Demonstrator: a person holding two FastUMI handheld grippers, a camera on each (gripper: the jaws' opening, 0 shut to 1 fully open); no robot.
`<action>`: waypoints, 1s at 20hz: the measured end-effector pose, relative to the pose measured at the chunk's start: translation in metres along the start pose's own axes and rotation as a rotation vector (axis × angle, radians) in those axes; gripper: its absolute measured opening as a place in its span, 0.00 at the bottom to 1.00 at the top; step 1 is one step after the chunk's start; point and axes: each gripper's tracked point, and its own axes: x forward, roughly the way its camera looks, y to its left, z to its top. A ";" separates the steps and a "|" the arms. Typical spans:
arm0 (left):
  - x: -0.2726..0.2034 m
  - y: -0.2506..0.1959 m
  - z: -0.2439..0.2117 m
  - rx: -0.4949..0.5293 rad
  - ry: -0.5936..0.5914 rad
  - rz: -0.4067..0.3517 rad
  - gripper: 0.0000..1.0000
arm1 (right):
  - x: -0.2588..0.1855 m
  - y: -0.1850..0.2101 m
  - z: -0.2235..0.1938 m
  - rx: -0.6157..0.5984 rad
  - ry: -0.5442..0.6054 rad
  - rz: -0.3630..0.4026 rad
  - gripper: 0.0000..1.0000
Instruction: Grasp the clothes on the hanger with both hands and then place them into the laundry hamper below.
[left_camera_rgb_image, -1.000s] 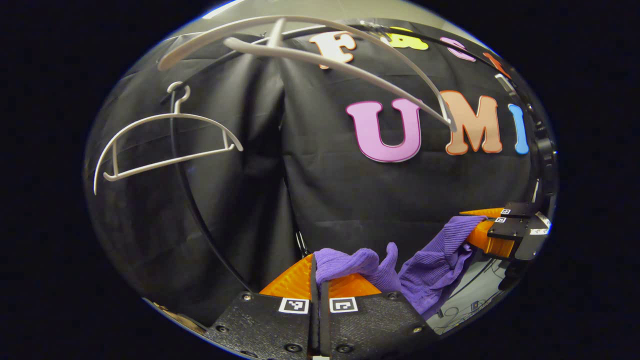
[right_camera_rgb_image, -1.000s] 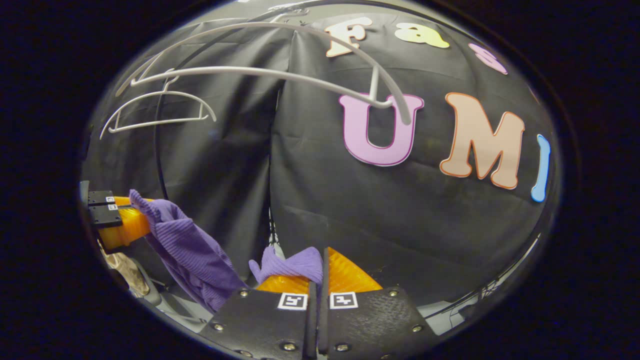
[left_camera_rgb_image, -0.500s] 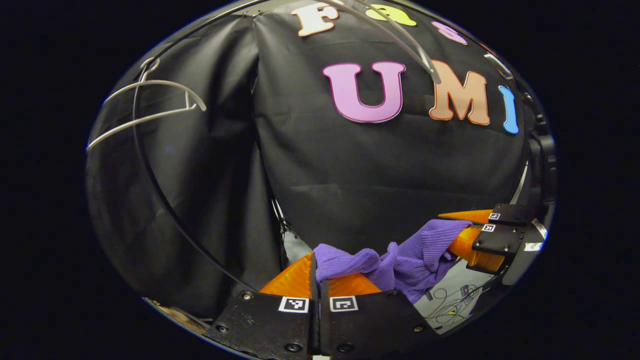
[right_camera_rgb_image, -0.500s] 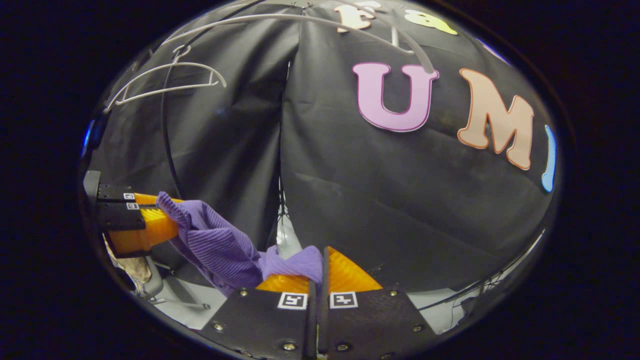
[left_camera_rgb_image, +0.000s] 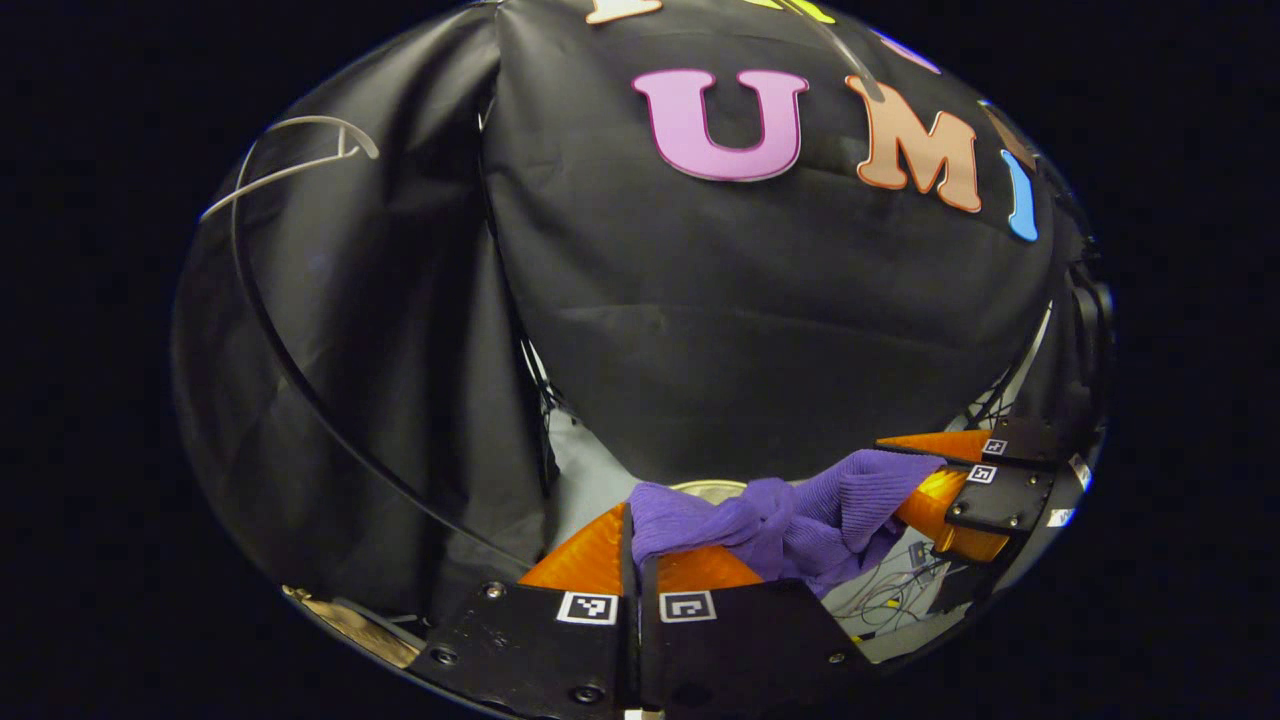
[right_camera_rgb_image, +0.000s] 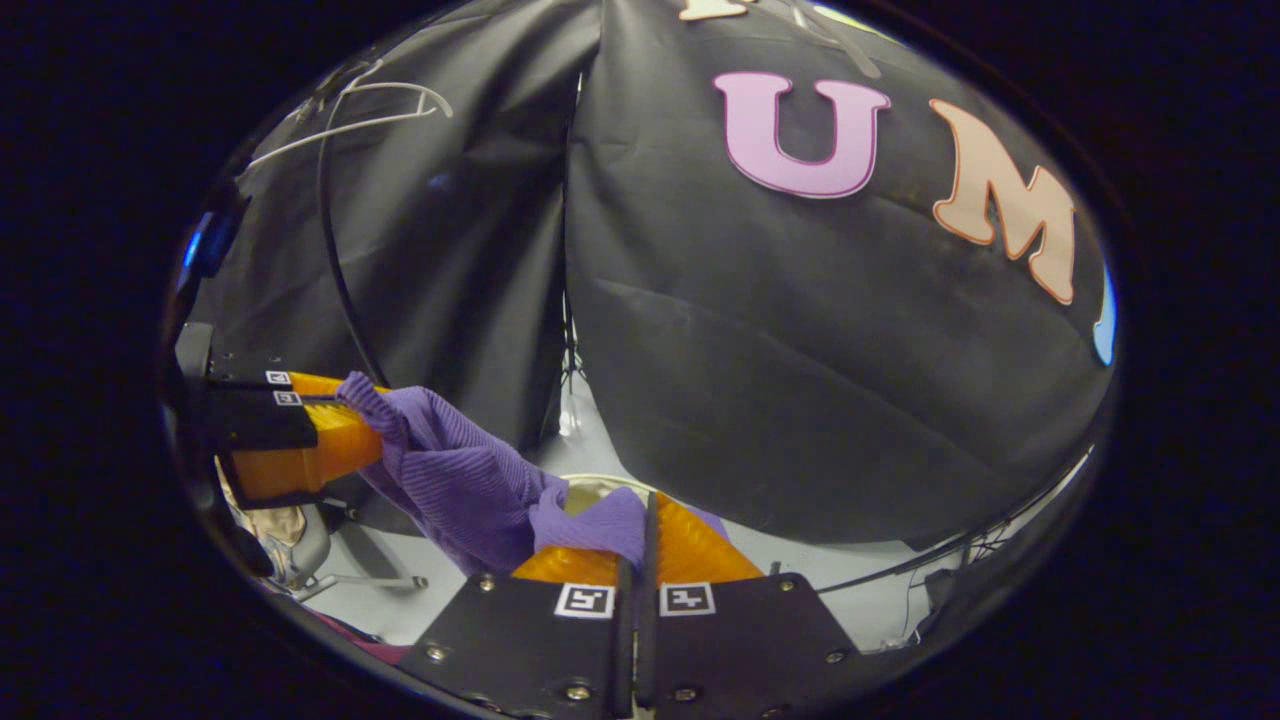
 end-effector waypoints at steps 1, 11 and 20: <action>0.003 -0.001 -0.005 -0.003 0.020 -0.006 0.01 | 0.003 0.004 -0.007 0.005 0.019 0.002 0.02; 0.024 -0.023 -0.080 -0.082 0.253 -0.088 0.02 | -0.003 0.000 -0.024 0.026 0.071 0.000 0.02; 0.031 -0.034 -0.104 -0.085 0.318 -0.113 0.30 | -0.008 -0.011 -0.029 0.062 0.065 -0.026 0.02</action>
